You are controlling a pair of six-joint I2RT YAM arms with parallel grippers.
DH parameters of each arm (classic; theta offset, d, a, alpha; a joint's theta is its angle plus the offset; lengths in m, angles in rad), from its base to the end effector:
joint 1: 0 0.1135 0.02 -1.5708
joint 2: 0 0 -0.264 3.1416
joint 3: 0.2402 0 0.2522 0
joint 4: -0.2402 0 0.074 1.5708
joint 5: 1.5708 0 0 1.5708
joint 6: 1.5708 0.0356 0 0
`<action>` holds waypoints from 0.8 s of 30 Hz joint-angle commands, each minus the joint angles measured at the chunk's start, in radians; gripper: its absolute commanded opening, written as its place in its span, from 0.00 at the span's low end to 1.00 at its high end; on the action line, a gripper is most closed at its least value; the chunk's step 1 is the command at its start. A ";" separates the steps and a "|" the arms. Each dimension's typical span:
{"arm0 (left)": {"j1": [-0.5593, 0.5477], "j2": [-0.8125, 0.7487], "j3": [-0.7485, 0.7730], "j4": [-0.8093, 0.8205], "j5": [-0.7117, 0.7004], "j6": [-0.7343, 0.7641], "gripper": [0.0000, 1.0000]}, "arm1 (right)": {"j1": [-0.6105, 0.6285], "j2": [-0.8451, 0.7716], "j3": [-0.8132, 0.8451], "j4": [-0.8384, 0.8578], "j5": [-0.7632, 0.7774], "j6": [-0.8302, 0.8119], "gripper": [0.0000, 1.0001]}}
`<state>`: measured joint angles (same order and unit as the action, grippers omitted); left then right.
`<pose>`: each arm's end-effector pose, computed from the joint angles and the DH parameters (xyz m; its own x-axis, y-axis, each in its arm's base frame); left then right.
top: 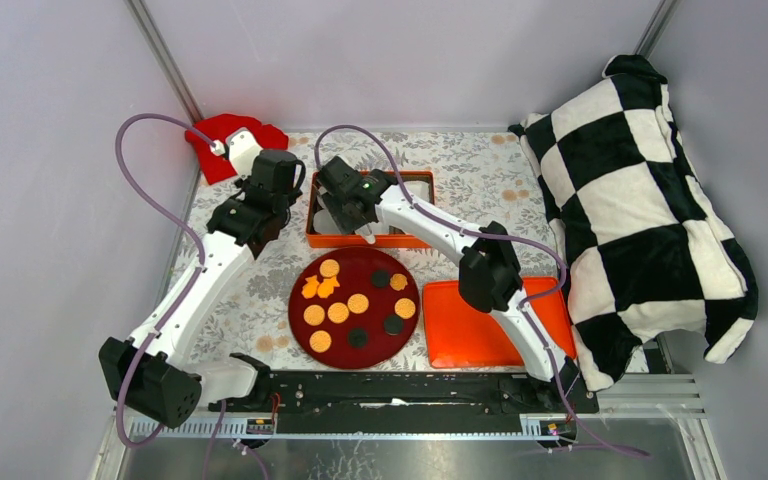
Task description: Pack the cookies
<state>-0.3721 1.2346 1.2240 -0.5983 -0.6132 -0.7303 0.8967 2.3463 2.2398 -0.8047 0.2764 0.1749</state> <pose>0.2525 -0.0766 0.3611 -0.3019 -0.4678 -0.8307 -0.4615 0.8341 -0.3020 0.3329 0.4011 0.2501 -0.5984 -0.4807 -0.6410 -0.5515 0.8274 -0.1057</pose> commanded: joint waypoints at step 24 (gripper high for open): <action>0.005 -0.027 -0.033 0.007 0.160 -0.046 0.24 | 0.281 -0.794 -0.976 0.047 -0.092 0.219 0.52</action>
<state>-0.3721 1.2129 1.2091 -0.5972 -0.4961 -0.7540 1.1809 1.5723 1.3758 -0.7425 0.1909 0.3141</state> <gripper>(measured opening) 0.231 0.540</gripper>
